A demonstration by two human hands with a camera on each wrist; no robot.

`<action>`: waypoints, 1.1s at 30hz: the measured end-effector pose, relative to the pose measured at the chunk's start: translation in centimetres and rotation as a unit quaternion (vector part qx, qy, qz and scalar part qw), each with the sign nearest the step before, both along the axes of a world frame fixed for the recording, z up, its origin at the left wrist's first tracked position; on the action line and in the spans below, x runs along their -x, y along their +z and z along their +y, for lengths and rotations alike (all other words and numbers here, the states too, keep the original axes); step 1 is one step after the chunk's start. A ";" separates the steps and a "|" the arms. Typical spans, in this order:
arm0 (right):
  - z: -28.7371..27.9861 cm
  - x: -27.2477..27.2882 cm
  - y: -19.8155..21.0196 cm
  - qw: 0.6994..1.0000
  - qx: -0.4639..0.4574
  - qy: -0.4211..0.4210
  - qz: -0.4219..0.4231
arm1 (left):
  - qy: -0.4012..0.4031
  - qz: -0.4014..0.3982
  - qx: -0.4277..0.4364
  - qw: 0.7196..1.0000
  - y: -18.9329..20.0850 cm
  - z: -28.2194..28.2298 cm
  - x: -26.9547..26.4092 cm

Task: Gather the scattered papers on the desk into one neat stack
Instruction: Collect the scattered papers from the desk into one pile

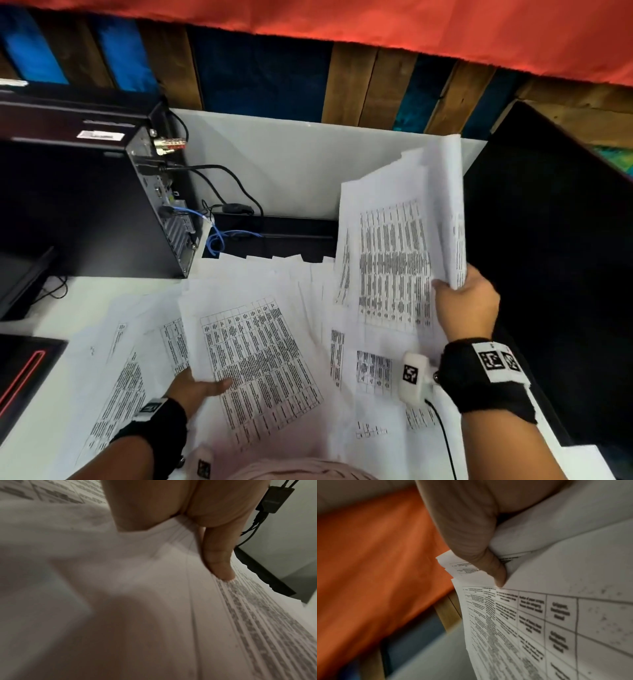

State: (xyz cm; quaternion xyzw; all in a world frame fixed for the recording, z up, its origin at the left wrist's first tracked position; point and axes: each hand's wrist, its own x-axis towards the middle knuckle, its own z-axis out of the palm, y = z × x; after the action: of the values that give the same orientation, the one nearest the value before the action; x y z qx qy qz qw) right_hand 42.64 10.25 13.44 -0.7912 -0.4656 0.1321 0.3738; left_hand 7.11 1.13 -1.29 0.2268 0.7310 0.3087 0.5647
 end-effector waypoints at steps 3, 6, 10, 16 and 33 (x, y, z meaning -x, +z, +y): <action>-0.3 0.4 4.2 0.995 -0.092 0.026 0.033 | 0.002 -0.021 -0.009 1.000 0.3 -0.2 0.2; -0.2 1.3 5.2 0.990 -0.090 0.074 0.078 | -0.027 -0.016 -0.016 0.999 0.1 -0.3 0.4; 0.5 3.5 0.9 0.980 0.037 0.163 0.106 | 0.019 -0.012 -0.024 0.999 -0.3 -0.2 0.5; 0.0 8.1 -11.0 0.923 0.300 0.213 0.107 | 0.072 -0.104 -0.028 0.992 -3.8 -0.2 2.0; -0.3 7.5 -16.3 0.926 0.332 0.158 0.091 | 0.019 0.017 -0.058 0.998 -0.2 -0.7 0.4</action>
State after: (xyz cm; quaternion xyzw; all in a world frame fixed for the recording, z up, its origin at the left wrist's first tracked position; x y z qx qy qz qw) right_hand 35.18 9.99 -2.82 -0.7705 -0.4783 0.4081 0.1051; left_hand 6.74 0.40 -1.49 0.2501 0.7258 0.3572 0.5321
